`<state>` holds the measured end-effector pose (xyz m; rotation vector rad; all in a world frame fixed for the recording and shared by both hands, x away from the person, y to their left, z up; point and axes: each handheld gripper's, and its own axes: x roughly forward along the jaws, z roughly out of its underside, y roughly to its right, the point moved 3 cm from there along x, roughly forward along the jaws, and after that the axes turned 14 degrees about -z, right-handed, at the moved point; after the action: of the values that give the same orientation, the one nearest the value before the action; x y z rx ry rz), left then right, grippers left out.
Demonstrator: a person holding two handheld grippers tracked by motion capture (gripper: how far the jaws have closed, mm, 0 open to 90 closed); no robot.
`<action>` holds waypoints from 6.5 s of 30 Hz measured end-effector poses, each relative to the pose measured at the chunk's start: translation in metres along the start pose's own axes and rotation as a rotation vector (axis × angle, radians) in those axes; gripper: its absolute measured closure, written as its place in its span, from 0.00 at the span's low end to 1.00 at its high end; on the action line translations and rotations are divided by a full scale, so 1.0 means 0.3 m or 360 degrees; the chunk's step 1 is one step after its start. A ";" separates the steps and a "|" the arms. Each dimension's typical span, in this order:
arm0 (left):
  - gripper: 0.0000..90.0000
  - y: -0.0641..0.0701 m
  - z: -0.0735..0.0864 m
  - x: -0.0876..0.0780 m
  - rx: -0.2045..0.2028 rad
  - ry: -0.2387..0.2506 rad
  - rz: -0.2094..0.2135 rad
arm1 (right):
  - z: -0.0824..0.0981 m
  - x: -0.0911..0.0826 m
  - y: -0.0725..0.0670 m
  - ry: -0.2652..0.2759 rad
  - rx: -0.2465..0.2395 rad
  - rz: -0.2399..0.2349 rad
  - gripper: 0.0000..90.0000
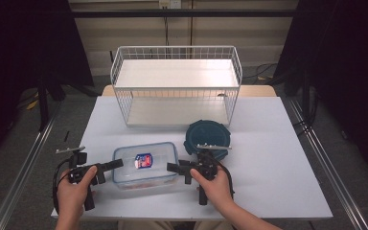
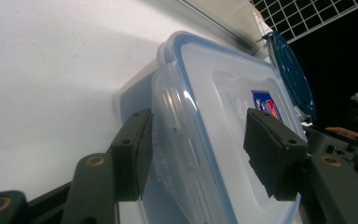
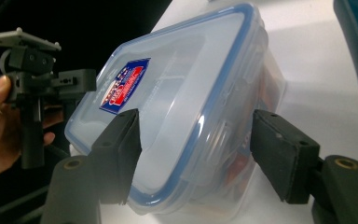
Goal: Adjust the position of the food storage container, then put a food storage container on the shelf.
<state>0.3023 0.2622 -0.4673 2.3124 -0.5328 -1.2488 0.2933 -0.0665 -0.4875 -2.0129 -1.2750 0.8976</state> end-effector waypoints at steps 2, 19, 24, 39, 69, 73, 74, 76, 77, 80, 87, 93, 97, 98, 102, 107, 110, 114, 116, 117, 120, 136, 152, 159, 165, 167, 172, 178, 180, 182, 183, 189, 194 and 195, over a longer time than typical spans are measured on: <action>0.49 -0.006 0.003 -0.007 -0.0003 -0.0013 0.0003 | 0.000 0.001 0.002 0.0011 0.0035 -0.0002 0.38; 0.47 -0.006 0.043 -0.007 -0.0125 0.0028 0.0018 | -0.004 0.007 0.004 0.0065 0.0073 0.0027 0.40; 0.48 -0.001 0.043 -0.004 -0.0201 0.0020 0.0012 | -0.002 0.006 0.004 0.0082 0.0109 0.0031 0.41; 0.54 0.006 0.032 -0.021 -0.0259 0.0079 0.0013 | 0.016 0.009 -0.004 0.0219 0.0187 0.0040 0.44; 0.58 0.088 -0.031 -0.101 -0.0154 0.0348 0.0135 | -0.057 -0.042 -0.078 0.0434 0.0096 -0.0037 0.57; 0.59 0.118 -0.039 -0.111 -0.0147 0.0369 0.0154 | -0.076 -0.063 -0.083 0.0478 0.0102 -0.0045 0.57; 0.59 0.126 -0.042 -0.114 -0.0143 0.0381 0.0162 | -0.079 -0.068 -0.086 0.0487 0.0095 -0.0047 0.57; 0.59 0.139 -0.048 -0.118 -0.0147 0.0390 0.0172 | -0.086 -0.078 -0.091 0.0505 0.0096 -0.0053 0.57; 0.60 0.141 -0.051 -0.120 -0.0130 0.0376 0.0186 | -0.090 -0.083 -0.092 0.0509 0.0101 -0.0051 0.57; 0.60 0.150 -0.062 -0.116 -0.0131 0.0399 0.0207 | -0.107 -0.094 -0.097 0.0533 0.0088 -0.0056 0.57; 0.61 0.183 -0.080 -0.132 -0.0121 0.0437 0.0234 | -0.135 -0.110 -0.107 0.0593 0.0065 -0.0059 0.57; 0.61 0.210 -0.099 -0.133 -0.0120 0.0498 0.0262 | -0.165 -0.122 -0.124 0.0623 0.0042 -0.0064 0.57; 0.61 0.225 -0.110 -0.129 -0.0097 0.0479 0.0277 | -0.181 -0.136 -0.126 0.0657 0.0040 -0.0064 0.57; 0.61 0.232 -0.113 -0.125 -0.0106 0.0480 0.0293 | -0.186 -0.141 -0.127 0.0664 0.0031 -0.0062 0.57; 0.61 0.254 -0.126 -0.113 -0.0089 0.0471 0.0314 | -0.208 -0.162 -0.127 0.0693 0.0006 -0.0042 0.57; 0.61 0.282 -0.147 -0.109 -0.0066 0.0482 0.0339 | -0.231 -0.187 -0.138 0.0723 -0.0007 -0.0037 0.57; 0.61 0.297 -0.159 -0.109 -0.0036 0.0492 0.0339 | -0.246 -0.198 -0.140 0.0755 -0.0013 -0.0042 0.57; 0.62 0.319 -0.173 -0.105 -0.0036 0.0512 0.0363 | -0.261 -0.209 -0.141 0.0793 0.0001 -0.0047 0.57; 0.62 0.328 -0.181 -0.103 -0.0045 0.0521 0.0381 | -0.270 -0.216 -0.138 0.0811 -0.0008 -0.0051 0.57; 0.63 0.333 -0.184 -0.101 -0.0050 0.0526 0.0384 | -0.273 -0.220 -0.138 0.0820 0.0002 -0.0055 0.57; 0.63 0.341 -0.195 -0.096 -0.0013 0.0521 0.0392 | -0.284 -0.230 -0.137 0.0838 0.0005 -0.0054 0.58; 0.63 0.409 -0.254 -0.084 0.0001 0.0547 0.0434 | -0.355 -0.277 -0.152 0.0942 -0.0024 -0.0065 0.58; 0.63 0.450 -0.301 -0.080 0.0004 0.0574 0.0466 | -0.406 -0.302 -0.170 0.1002 -0.0037 -0.0065 0.59; 0.63 0.472 -0.324 -0.080 -0.0001 0.0584 0.0481 | -0.430 -0.313 -0.178 0.1023 -0.0045 -0.0061 0.59; 0.63 0.494 -0.349 -0.067 -0.0008 0.0578 0.0492 | -0.454 -0.327 -0.180 0.1051 -0.0054 -0.0050 0.59; 0.63 0.498 -0.357 -0.061 -0.0003 0.0580 0.0497 | -0.462 -0.332 -0.178 0.1059 -0.0054 -0.0045 0.60; 0.63 0.502 -0.373 -0.048 -0.0013 0.0581 0.0509 | -0.482 -0.335 -0.173 0.1073 -0.0052 -0.0036 0.60; 0.63 0.511 -0.398 -0.036 -0.0020 0.0596 0.0519 | -0.509 -0.335 -0.170 0.1090 -0.0047 -0.0030 0.60; 0.63 0.515 -0.408 -0.033 -0.0018 0.0599 0.0520 | -0.521 -0.336 -0.170 0.1106 -0.0048 -0.0032 0.60; 0.63 0.522 -0.421 -0.029 -0.0032 0.0614 0.0525 | -0.534 -0.335 -0.168 0.1114 -0.0053 -0.0035 0.60; 0.63 0.522 -0.427 -0.029 -0.0028 0.0600 0.0525 | -0.541 -0.335 -0.167 0.1119 -0.0060 -0.0032 0.60; 0.63 0.527 -0.470 -0.018 -0.0028 0.0617 0.0536 | -0.586 -0.328 -0.163 0.1145 -0.0056 -0.0042 0.61; 0.62 0.536 -0.506 -0.007 -0.0044 0.0633 0.0537 | -0.621 -0.319 -0.154 0.1159 -0.0043 -0.0046 0.61; 0.62 0.537 -0.512 -0.004 -0.0040 0.0632 0.0531 | -0.627 -0.318 -0.150 0.1161 -0.0047 -0.0044 0.61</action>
<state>0.4130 0.1625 -0.3019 2.2496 -0.7146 -0.6191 0.3883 -0.1603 -0.3183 -2.0479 -0.8889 0.0850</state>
